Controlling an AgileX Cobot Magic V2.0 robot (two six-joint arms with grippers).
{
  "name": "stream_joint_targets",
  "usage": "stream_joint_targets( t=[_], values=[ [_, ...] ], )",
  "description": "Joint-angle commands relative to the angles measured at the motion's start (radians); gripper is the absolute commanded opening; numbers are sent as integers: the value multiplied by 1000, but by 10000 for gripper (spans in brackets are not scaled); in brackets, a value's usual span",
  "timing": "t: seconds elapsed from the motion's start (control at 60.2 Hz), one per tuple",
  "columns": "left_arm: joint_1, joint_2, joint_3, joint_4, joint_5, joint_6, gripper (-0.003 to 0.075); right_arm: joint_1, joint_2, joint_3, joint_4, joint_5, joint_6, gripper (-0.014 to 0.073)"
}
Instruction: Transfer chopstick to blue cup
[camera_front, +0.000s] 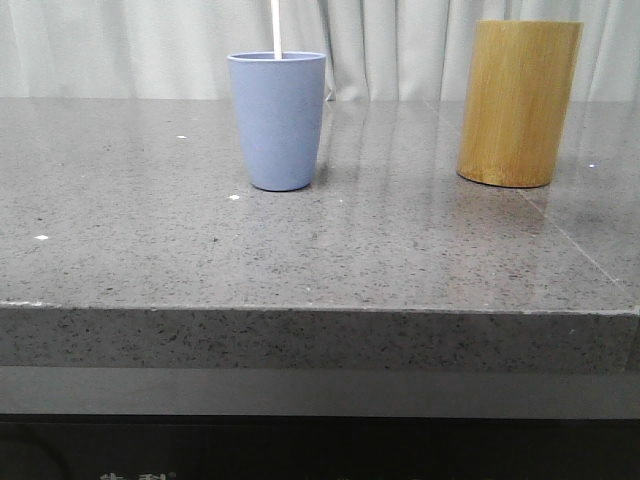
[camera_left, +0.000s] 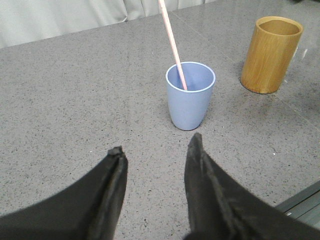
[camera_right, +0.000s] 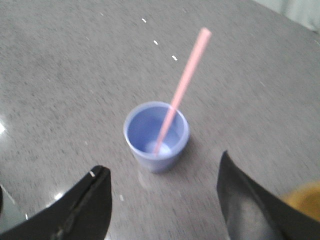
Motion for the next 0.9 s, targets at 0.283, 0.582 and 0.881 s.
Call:
stream_joint_targets(
  t=[0.283, 0.582, 0.881],
  values=[
    [1, 0, -27, -6, -77, -8, 274, -150, -482, 440, -22, -128, 18, 477],
    [1, 0, -24, -6, -77, -8, 274, -175, -839, 747, -19, -219, 20, 477],
    [1, 0, -22, -6, -77, -8, 274, -175, -931, 840, -18, -235, 73, 472]
  ],
)
